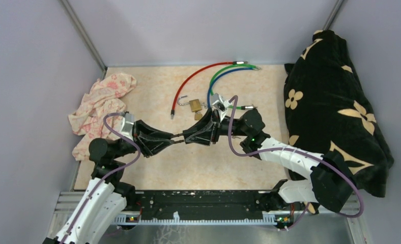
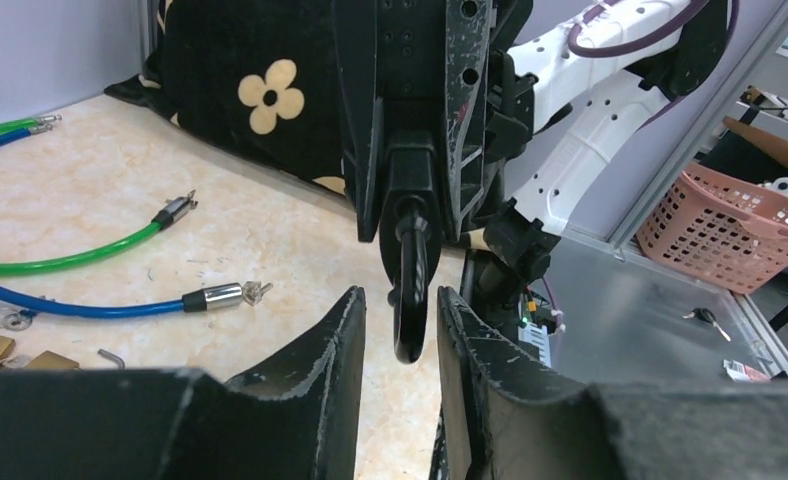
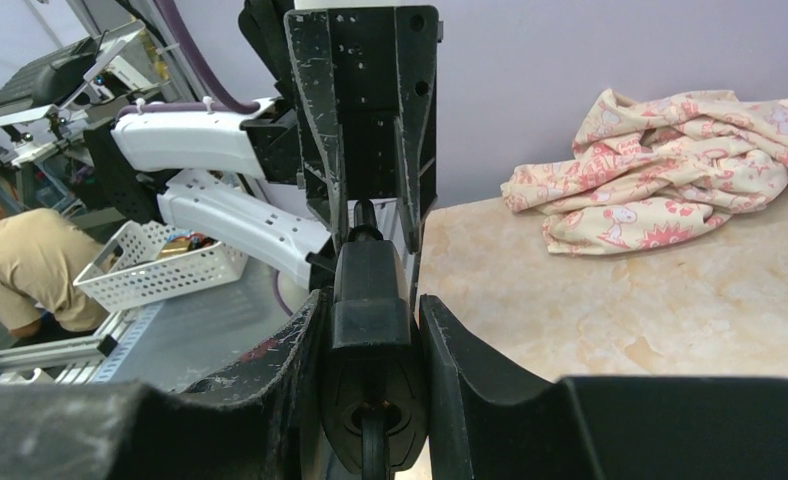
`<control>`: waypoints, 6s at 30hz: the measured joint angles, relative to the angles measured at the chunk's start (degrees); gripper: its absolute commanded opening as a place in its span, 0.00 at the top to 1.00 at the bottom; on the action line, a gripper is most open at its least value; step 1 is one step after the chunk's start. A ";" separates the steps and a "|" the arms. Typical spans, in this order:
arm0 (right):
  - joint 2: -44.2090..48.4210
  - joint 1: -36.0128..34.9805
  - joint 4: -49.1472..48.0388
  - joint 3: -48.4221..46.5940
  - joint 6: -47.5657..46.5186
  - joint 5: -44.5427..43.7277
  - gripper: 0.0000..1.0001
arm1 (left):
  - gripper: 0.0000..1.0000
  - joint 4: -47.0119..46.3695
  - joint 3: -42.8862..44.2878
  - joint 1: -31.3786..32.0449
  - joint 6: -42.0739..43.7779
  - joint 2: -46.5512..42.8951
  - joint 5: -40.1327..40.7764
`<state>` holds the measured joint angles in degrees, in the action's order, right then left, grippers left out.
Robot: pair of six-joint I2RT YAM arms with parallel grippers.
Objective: Lock with the key
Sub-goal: Lock the lock.
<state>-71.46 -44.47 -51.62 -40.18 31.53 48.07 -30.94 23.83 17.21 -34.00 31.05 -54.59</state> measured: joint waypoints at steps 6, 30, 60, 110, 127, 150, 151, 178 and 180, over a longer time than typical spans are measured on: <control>-0.39 -0.37 0.79 0.00 -0.42 -0.13 1.00 | 0.63 -0.15 -0.02 0.39 -0.68 0.13 -0.61; -2.47 -0.74 0.31 -1.64 -2.60 -1.86 1.00 | 1.00 -1.25 -0.20 1.09 0.83 2.12 1.38; -8.57 -0.57 6.14 -9.99 -13.53 -3.06 1.00 | 1.00 -2.01 1.16 2.16 11.02 5.99 11.34; -6.03 -6.16 57.88 -17.22 -36.54 -5.27 1.00 | 0.74 14.08 -1.46 7.13 27.39 2.91 1.81; -6.03 -7.65 59.80 -20.04 -40.94 -6.19 1.00 | 1.00 16.87 -1.11 7.45 25.57 2.47 0.50; -0.87 -0.79 36.09 -16.57 -25.99 -1.73 0.02 | 1.00 4.24 -1.16 3.39 7.08 -2.75 3.80; -0.61 -0.31 33.73 -15.50 -24.20 -1.27 0.02 | 1.00 3.76 -1.18 3.21 6.67 -3.04 3.80; -8.15 -4.31 -5.31 -5.42 4.35 -5.46 0.45 | 1.00 -2.36 -2.91 1.05 -0.81 -4.61 5.27; -8.83 -4.35 -6.21 -5.44 5.09 -5.22 0.65 | 1.00 -2.58 -2.91 1.01 -1.20 -4.59 5.33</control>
<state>-80.29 -48.82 -57.82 -45.63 36.62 42.85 -33.52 20.93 18.22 -35.20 26.46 -49.25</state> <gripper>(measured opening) 0.587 0.116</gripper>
